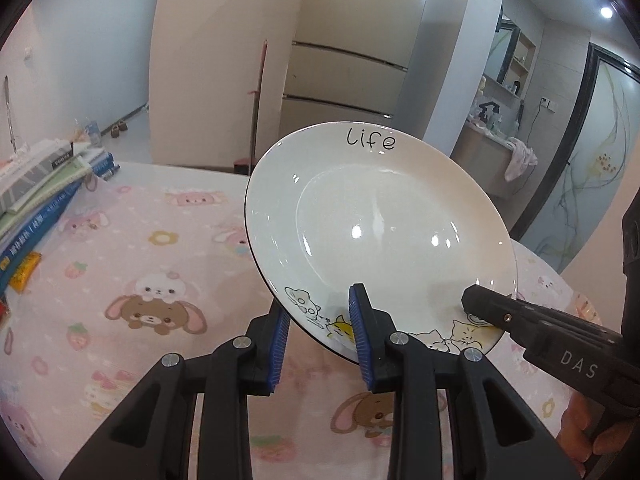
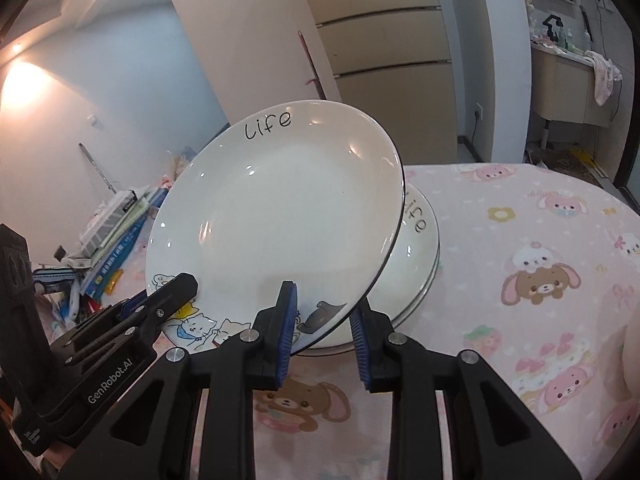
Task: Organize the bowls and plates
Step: 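Lower the held white plate onto the stack of white plates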
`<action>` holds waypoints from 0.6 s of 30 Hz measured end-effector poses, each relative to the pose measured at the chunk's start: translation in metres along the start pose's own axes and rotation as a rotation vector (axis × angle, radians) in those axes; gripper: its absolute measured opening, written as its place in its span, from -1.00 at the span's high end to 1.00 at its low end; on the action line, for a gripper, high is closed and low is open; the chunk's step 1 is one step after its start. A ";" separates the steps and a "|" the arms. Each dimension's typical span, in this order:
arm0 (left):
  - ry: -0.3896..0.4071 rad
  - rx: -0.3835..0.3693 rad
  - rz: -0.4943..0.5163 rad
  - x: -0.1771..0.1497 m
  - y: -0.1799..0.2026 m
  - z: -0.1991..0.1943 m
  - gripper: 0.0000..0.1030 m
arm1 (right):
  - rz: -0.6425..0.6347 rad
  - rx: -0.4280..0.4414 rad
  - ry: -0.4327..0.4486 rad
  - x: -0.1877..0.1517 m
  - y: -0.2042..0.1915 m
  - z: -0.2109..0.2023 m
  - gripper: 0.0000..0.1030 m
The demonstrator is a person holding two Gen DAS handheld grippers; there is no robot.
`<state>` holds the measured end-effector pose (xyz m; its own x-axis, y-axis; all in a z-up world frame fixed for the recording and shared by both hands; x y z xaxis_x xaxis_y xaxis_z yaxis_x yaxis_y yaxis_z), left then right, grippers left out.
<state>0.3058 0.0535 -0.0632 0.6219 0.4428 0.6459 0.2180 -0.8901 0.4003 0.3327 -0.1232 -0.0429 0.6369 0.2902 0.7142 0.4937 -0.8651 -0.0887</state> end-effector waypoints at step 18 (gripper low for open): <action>-0.088 0.100 0.116 0.002 0.051 0.048 0.37 | 0.086 -0.063 -0.068 -0.002 0.048 0.012 0.51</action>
<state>0.3539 0.0035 -0.0725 0.7095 0.3297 0.6228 0.2121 -0.9427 0.2574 0.3618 -0.1604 -0.0569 0.7151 0.2394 0.6567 0.3991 -0.9112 -0.1024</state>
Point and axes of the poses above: each gripper's, at about its wrist camera, not at the fingertips, and z roughly the way its jaws point, y to its right, x to its top, the point moved 3 cm from there along z, roughly the way its jaws point, and after that the axes turned 15 degrees about -z, right-handed, at the moved point
